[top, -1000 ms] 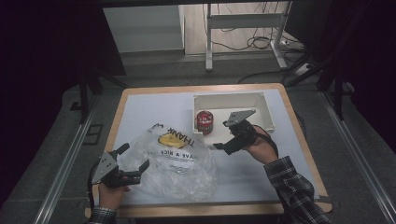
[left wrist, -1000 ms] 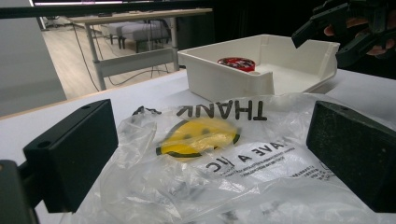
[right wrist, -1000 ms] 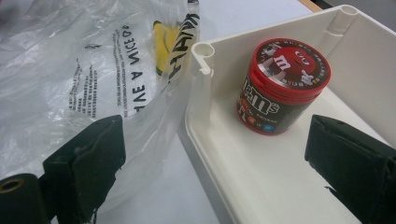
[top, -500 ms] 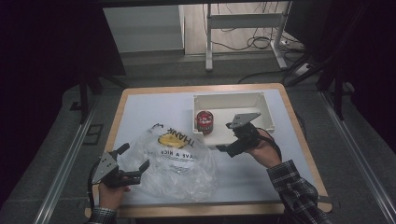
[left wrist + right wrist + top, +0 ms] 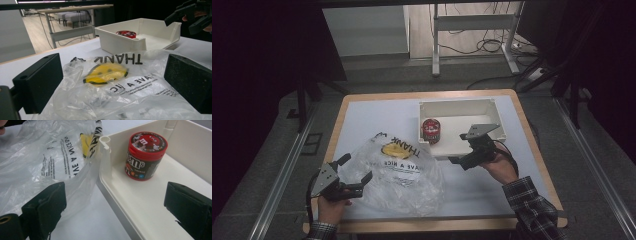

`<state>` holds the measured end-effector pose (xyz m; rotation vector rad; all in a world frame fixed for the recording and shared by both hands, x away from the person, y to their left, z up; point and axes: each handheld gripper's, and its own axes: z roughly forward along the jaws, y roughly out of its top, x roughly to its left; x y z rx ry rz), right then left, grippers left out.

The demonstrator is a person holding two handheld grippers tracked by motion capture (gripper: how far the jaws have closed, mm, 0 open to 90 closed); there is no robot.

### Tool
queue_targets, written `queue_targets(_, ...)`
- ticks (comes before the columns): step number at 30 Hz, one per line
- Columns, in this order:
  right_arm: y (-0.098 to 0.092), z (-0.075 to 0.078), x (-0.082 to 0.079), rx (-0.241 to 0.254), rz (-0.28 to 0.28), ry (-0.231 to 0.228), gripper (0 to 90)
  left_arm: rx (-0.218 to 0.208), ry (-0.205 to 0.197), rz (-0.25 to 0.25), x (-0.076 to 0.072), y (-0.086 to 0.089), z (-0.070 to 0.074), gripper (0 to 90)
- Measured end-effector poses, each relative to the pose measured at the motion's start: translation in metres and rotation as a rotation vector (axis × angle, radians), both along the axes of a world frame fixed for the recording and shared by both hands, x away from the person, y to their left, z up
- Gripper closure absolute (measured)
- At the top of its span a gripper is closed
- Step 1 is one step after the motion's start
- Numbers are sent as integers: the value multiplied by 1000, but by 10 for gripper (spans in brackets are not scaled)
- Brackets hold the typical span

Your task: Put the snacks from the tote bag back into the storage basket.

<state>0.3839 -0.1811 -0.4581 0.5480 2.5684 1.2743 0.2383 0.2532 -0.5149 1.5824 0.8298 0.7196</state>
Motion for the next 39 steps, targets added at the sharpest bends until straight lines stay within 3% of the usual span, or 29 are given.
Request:
queue_targets(18, -18, -6, -5, 1, -36, 1, 41, 1, 0, -1, 0, -1, 0, 21)
queue_targets(39, -39, -4, -14, 80, -80, -42, 41, 7, 3, -7, 0, -1, 0, 21)
